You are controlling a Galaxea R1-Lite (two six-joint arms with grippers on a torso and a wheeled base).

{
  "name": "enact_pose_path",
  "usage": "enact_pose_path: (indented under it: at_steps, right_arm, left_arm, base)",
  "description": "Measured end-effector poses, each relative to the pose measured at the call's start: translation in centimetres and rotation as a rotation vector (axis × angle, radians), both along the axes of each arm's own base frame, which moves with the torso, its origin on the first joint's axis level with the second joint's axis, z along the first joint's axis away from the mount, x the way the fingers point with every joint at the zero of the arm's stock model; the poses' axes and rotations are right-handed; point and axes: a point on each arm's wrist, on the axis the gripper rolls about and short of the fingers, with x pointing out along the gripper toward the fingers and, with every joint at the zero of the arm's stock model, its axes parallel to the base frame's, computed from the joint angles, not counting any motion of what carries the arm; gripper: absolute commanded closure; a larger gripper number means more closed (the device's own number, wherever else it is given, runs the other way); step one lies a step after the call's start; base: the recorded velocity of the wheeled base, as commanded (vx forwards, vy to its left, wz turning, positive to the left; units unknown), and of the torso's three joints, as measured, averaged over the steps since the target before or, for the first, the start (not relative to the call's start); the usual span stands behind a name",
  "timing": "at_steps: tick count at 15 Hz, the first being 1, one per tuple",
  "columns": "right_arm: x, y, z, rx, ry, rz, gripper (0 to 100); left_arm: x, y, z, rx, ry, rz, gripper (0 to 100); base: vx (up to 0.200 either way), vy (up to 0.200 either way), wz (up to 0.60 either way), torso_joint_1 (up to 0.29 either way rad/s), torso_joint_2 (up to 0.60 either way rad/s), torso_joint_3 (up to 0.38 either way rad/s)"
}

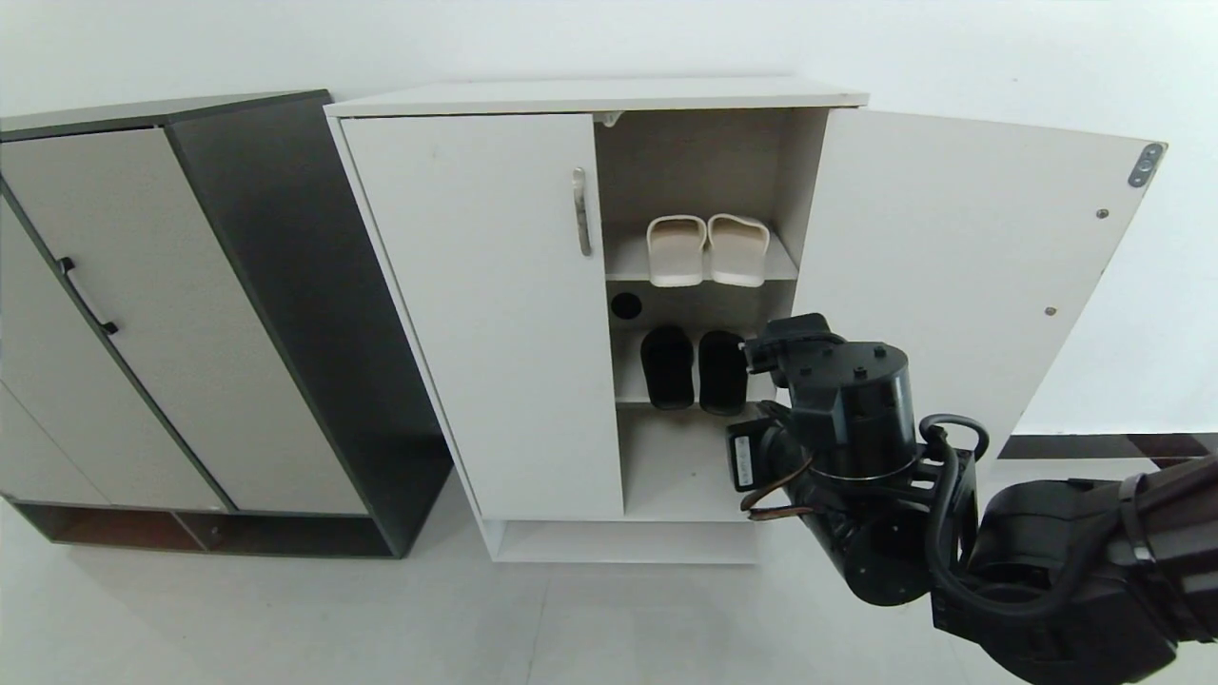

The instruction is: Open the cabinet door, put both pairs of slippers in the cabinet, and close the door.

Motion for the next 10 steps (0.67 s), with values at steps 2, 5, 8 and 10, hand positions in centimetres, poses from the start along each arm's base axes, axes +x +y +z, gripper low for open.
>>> enact_pose_path:
  at_steps: [2, 5, 8, 10]
  right_arm:
    - [0.02, -0.07, -0.07, -0.003, 0.002, -0.002, 100]
    - [0.03, -0.04, -0.1, 0.004, 0.009, 0.026, 100]
    - [0.16, -0.12, 0.03, 0.019, -0.003, 0.026, 100]
    - [0.19, -0.21, -0.09, 0.014, 0.0, 0.024, 100]
  left_arm:
    - [0.0, 0.0, 0.0, 0.0, 0.0, 0.0, 100]
    - [0.0, 0.0, 0.0, 0.0, 0.0, 0.001, 100]
    - [0.0, 0.0, 0.0, 0.0, 0.0, 0.002, 100]
    - [0.0, 0.0, 0.0, 0.0, 0.0, 0.002, 100]
  base:
    - [0.0, 0.0, 0.0, 0.0, 0.0, 0.0]
    - [0.0, 0.0, 0.0, 0.0, 0.0, 0.0]
    - [0.0, 0.0, 0.0, 0.0, 0.0, 0.0]
    - [0.0, 0.0, 0.0, 0.0, 0.0, 0.0]
